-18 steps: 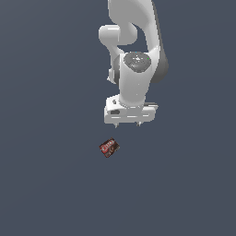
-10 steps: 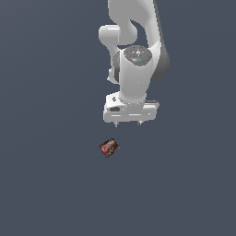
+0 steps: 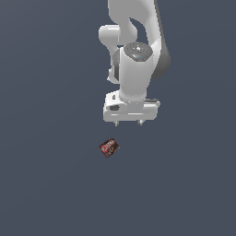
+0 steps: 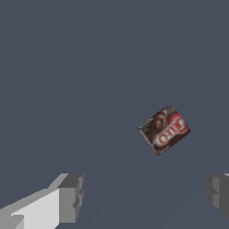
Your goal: Pick up the object and move it to a goal position.
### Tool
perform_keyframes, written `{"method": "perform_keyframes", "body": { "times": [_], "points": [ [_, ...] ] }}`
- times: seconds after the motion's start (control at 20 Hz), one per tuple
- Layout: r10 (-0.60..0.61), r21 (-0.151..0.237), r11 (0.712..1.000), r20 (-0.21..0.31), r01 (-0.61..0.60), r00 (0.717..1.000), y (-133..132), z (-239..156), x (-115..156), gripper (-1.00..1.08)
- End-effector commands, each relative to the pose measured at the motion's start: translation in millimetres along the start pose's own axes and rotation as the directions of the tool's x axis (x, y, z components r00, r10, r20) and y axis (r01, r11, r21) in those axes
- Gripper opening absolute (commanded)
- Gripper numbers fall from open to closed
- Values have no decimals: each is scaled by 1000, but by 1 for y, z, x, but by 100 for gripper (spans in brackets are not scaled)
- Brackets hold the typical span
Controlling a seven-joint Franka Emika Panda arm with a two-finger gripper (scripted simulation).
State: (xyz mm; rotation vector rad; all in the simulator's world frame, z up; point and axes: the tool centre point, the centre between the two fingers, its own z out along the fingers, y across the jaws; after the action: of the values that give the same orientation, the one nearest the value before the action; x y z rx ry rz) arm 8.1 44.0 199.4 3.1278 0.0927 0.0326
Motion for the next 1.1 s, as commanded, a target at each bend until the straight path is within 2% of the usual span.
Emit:
{"method": "perform_keyframes", "body": {
  "times": [0.0,0.3,0.55,0.8,1.05],
  "points": [
    [21,1,1000,1,-21,1000,2,3,1,100],
    [120,7,993,5,-120,993,10,17,4,100],
    [245,12,969,11,-246,969,20,34,8,100],
    [402,13,915,19,-402,915,35,57,12,100],
    [552,10,833,24,-553,833,50,81,14,100]
  ]
}}
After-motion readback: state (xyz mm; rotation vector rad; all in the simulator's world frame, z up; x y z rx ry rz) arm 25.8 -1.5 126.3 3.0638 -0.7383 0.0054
